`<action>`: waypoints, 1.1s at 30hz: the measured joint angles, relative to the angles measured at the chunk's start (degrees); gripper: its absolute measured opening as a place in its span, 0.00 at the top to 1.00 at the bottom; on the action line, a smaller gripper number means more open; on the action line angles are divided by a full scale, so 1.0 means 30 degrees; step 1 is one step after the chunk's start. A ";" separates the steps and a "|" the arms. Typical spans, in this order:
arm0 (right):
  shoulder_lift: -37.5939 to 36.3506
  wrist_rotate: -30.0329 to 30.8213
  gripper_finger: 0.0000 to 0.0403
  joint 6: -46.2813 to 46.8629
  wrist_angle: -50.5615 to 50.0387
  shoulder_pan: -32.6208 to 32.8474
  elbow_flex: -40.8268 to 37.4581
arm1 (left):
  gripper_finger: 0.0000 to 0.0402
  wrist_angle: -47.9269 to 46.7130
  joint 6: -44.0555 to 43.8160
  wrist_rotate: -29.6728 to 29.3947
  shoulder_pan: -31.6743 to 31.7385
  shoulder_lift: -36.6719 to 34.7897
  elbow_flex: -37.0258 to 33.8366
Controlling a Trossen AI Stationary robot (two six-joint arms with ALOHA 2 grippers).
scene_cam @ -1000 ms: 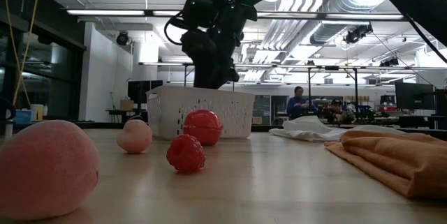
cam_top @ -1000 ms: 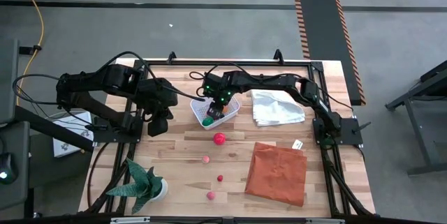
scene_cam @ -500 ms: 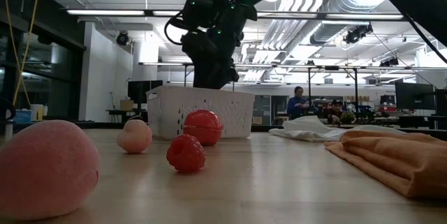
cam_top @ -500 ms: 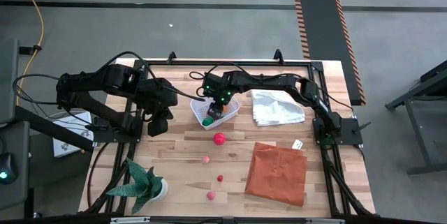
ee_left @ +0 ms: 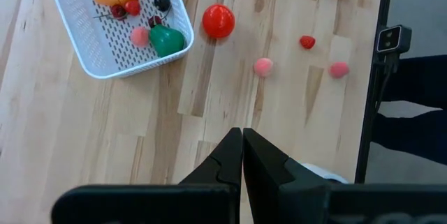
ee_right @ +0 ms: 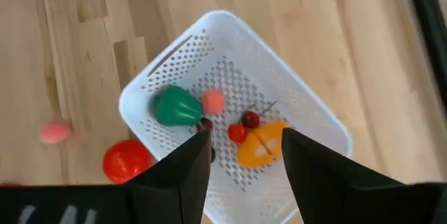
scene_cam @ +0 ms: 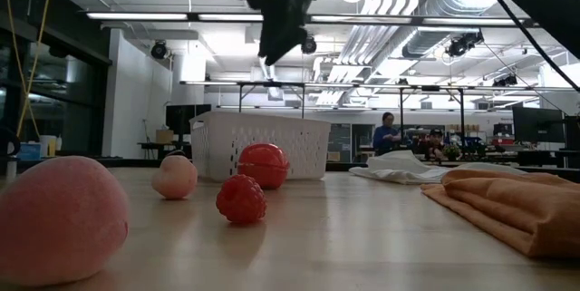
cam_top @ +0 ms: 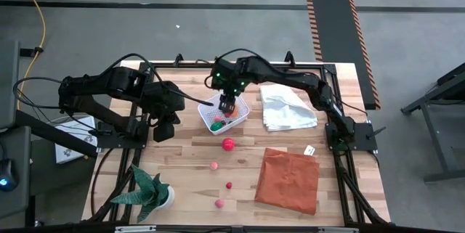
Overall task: Pick and placing Produce into tupperware
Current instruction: Put the top apricot in the basket
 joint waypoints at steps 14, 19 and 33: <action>-0.4576 0.0791 0.58 0.0463 -0.1553 0.0128 -0.2177 | 0.99 0.0480 0.0364 0.0000 -0.0003 0.0000 -0.0007; -0.5492 0.0922 0.58 0.0473 -0.2100 0.0995 -0.2199 | 0.99 0.1012 0.0393 0.0000 0.0004 0.0000 -0.0007; -0.6815 0.3249 0.58 0.1559 -0.3364 0.4233 -0.2192 | 0.99 0.1921 0.0415 0.0222 -0.0003 -0.0007 -0.0007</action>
